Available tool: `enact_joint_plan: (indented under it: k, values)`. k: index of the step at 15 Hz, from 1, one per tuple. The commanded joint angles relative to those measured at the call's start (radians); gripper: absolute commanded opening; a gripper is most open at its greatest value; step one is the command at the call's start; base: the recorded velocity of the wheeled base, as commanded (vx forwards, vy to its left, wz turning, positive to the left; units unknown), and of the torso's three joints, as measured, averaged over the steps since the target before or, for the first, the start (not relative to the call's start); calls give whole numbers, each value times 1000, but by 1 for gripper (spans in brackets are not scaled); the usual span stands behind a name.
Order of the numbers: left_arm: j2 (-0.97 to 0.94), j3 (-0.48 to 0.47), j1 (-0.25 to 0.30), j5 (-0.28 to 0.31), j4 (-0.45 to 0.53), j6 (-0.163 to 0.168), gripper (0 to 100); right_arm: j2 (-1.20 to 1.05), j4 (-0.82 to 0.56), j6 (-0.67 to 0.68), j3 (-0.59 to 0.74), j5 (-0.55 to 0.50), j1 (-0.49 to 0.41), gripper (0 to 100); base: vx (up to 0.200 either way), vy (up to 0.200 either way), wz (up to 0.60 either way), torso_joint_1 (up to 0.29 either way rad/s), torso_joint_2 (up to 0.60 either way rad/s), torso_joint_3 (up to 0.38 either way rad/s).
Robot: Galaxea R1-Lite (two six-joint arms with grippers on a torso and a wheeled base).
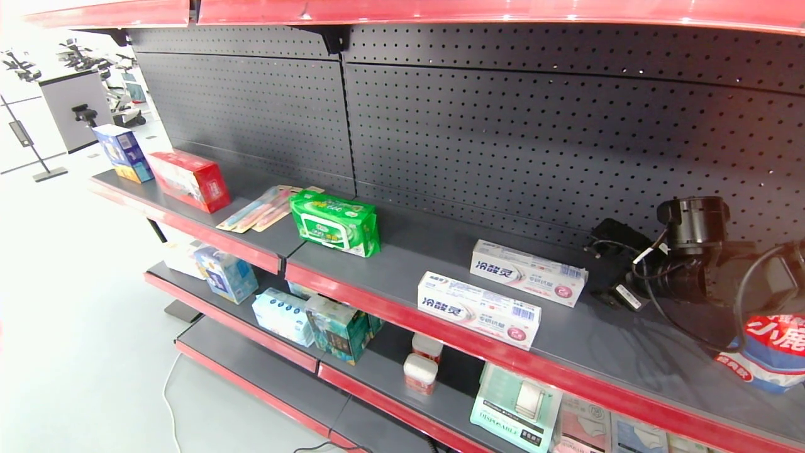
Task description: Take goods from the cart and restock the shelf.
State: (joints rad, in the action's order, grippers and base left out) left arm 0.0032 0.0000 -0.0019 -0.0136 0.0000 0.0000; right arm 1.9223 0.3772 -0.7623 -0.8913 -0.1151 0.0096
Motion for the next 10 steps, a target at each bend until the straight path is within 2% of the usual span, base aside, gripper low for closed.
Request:
enact_joint_plan:
  k: [1, 10]
  values:
    - [1, 0, 0, 0, 0, 0, 100, 6, 0, 3, -5, 3, 17, 100, 0, 0, 0, 0, 0, 0]
    - [1, 0, 0, 0, 0, 0, 100, 1, 0, 3, -2, 8, 41, 100, 0, 0, 0, 0, 0, 0]
